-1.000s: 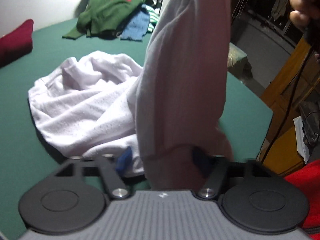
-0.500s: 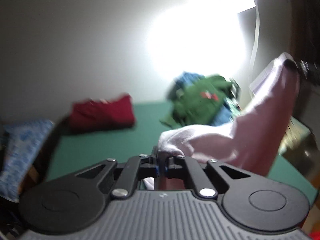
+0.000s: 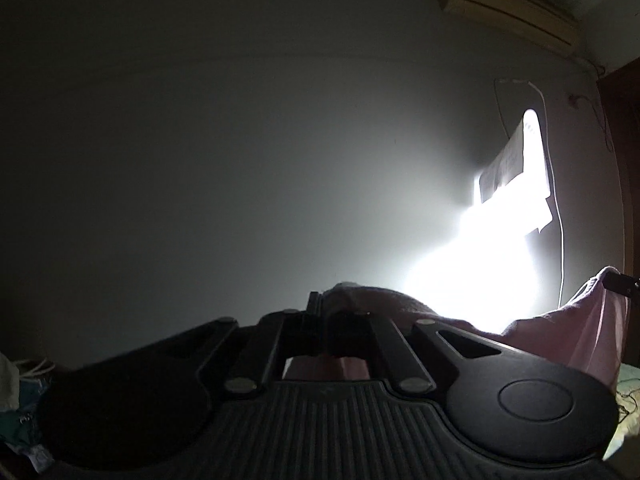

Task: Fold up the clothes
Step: 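Lower the white shirt onto the green sheet with both grippers, then open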

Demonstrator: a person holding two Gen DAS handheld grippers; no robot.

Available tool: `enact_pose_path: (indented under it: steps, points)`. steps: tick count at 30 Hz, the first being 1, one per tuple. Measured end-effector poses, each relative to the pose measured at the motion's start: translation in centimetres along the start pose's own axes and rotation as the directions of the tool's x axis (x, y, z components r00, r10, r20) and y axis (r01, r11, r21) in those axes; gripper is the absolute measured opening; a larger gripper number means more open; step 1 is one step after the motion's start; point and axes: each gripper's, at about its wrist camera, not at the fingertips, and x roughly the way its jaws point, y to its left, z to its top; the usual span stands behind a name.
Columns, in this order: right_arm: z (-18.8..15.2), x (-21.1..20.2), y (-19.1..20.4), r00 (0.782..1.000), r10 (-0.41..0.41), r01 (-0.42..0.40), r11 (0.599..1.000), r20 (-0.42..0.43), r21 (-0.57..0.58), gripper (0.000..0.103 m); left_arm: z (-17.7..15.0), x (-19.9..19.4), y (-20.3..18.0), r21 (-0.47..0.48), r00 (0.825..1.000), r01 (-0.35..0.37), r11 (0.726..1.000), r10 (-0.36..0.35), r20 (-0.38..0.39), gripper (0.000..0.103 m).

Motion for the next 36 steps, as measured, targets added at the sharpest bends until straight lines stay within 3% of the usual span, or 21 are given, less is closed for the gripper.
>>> enact_pose_path:
  steps: [6, 10, 17, 22, 28, 32, 36]
  points:
    - [3.5, -0.3, -0.5, 0.991, 0.008, -0.01, 1.0, 0.132, 0.012, 0.004, 5.1, -2.3, 0.5, 0.002, 0.992, 0.016, 1.0, -0.016, 0.124, 0.001]
    - [4.6, 0.1, -0.3, 0.985, 0.012, -0.013, 1.0, 0.171, 0.0, 0.004, 7.3, -2.8, 0.5, 0.014, 0.986, 0.017, 1.0, -0.019, 0.168, 0.001]
    - [4.6, 2.6, -0.2, 0.989, -0.003, 0.002, 1.0, 0.149, 0.004, 0.004, 6.3, 2.4, 1.5, -0.009, 0.998, -0.037, 0.999, 0.037, 0.046, 0.001]
    - [0.7, 6.6, 0.3, 1.0, -0.018, 0.019, 1.0, 0.026, -0.017, 0.004, 2.2, 8.0, 2.8, -0.004, 0.99, -0.092, 0.996, 0.091, -0.111, 0.001]
    - [-5.4, 11.8, 0.7, 0.987, -0.051, 0.045, 0.998, -0.151, -0.041, 0.003, -5.3, 15.2, 4.0, 0.005, 0.936, -0.141, 0.99, 0.135, -0.324, 0.001]
    - [-10.8, 15.8, 0.7, 0.957, -0.08, 0.068, 0.996, -0.28, -0.055, 0.004, -11.2, 20.1, 4.2, 0.037, 0.877, -0.171, 0.984, 0.17, -0.45, 0.001]
    - [-16.1, 19.8, 0.8, 0.908, -0.11, 0.089, 0.994, -0.404, -0.071, 0.004, -17.0, 24.0, 4.4, 0.056, 0.81, -0.186, 0.981, 0.186, -0.557, 0.001]
